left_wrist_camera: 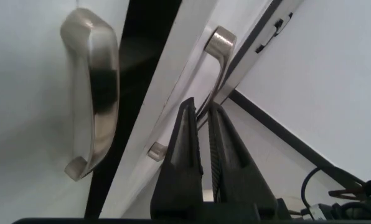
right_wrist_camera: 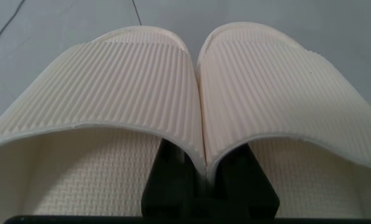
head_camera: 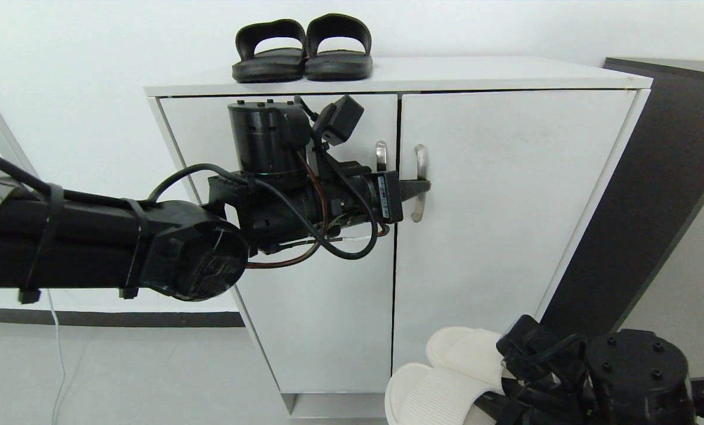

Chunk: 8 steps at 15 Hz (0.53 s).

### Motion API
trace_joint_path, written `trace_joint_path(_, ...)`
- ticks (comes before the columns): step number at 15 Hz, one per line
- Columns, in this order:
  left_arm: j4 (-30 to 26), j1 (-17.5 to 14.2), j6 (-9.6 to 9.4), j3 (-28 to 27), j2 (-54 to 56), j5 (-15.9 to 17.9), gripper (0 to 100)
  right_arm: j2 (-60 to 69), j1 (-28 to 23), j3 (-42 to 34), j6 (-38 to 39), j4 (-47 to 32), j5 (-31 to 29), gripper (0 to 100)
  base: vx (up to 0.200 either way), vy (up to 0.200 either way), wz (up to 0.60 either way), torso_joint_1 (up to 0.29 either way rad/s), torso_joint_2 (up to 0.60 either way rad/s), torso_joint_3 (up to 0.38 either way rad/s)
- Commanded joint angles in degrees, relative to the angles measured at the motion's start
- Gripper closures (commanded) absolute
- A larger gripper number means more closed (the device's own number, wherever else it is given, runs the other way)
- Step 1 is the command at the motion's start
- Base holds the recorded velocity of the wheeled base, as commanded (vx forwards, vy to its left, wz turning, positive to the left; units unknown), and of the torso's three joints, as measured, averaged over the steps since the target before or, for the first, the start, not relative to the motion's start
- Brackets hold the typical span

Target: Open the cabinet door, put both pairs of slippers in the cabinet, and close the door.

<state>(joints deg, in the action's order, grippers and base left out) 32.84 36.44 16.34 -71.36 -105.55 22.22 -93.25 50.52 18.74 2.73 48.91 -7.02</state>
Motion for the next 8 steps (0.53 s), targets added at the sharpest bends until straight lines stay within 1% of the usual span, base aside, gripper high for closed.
trace_joint_path(1,0.0,0.3,0.01,1.7,1.8,-0.3,100,0.2,0.5,-0.5,0.1,0.0,0.3,100,0.000,0.000,0.00,0.000,0.00,0.000)
trace_joint_path(2,0.0,0.5,0.01,2.2,2.3,-0.3,100,0.3,0.7,-0.7,0.1,0.0,1.0,100,0.000,0.000,0.00,0.000,0.00,0.000)
trace_joint_path(3,0.1,0.8,-0.08,4.1,3.9,-0.3,100,0.8,1.1,-2.3,0.0,1.7,3.8,100,0.000,0.000,0.00,0.000,0.00,0.000)
trace_joint_path(5,0.1,1.6,-0.16,6.7,6.3,-0.3,100,1.0,1.5,-4.9,0.0,6.2,7.2,100,0.000,0.000,0.00,0.000,0.00,0.000)
trace_joint_path(6,0.1,2.4,-0.16,7.8,7.7,-0.3,100,1.0,1.6,-6.2,-0.2,7.9,8.3,100,0.000,0.000,0.00,0.000,0.00,0.000)
trace_joint_path(8,0.0,3.7,-0.16,10.0,10.9,-0.3,100,1.0,1.7,-7.0,-2.0,8.4,8.8,100,0.000,0.000,0.00,0.000,0.00,0.000)
